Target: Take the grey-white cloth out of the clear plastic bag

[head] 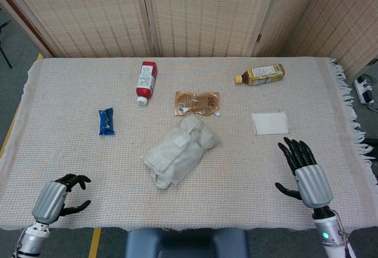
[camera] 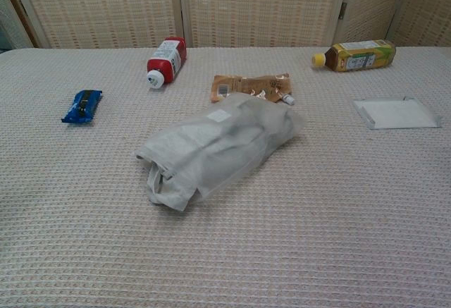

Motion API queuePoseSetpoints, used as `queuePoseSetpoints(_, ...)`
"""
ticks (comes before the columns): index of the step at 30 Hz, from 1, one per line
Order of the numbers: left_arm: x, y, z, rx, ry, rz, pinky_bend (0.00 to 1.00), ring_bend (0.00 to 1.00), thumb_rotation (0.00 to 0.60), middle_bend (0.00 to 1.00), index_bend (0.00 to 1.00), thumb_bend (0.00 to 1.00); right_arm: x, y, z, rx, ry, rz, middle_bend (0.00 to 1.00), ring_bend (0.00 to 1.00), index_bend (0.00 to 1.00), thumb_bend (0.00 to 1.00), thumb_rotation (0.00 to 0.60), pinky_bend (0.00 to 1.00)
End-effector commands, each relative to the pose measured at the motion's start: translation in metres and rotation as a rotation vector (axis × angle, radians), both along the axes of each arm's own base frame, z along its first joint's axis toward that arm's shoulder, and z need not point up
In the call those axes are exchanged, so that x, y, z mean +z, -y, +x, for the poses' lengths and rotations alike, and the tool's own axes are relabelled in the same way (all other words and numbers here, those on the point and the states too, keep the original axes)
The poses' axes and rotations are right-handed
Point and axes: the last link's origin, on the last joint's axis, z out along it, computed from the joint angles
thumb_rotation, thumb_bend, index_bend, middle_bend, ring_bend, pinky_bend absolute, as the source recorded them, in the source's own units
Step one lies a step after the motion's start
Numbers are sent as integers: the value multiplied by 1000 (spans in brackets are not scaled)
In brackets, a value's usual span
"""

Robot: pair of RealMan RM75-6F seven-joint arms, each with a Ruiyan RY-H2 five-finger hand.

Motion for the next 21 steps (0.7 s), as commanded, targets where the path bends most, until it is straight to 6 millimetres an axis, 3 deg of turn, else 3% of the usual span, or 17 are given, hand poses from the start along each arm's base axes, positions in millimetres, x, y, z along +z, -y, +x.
queuePoseSetpoints(1,-27,3,13,-70,63,-43,887,704,600,831,475,206,10,-21,-20,-29,-39,-1,0,0,0,76,600,0)
queuePoseSetpoints(3,-40,-1,20,-94,84,-43,981,844,600,952,492,220,10,-24,-24,-35,-44,7,0,0,0,76,600,0)
queuePoseSetpoints(7,-67,-8,36,-122,141,-71,1000,991,600,1000,513,245,11,-24,-24,-31,-55,19,0,0,0,74,600,0)
queuePoseSetpoints(17,-109,-21,69,-128,220,-111,1000,1000,600,1000,444,336,14,-19,-30,-62,-101,37,0,0,0,77,600,0)
queuePoseSetpoints(21,-124,-23,77,-151,199,-103,1000,1000,600,1000,429,330,15,-17,-30,-67,-104,33,0,0,0,76,600,0)
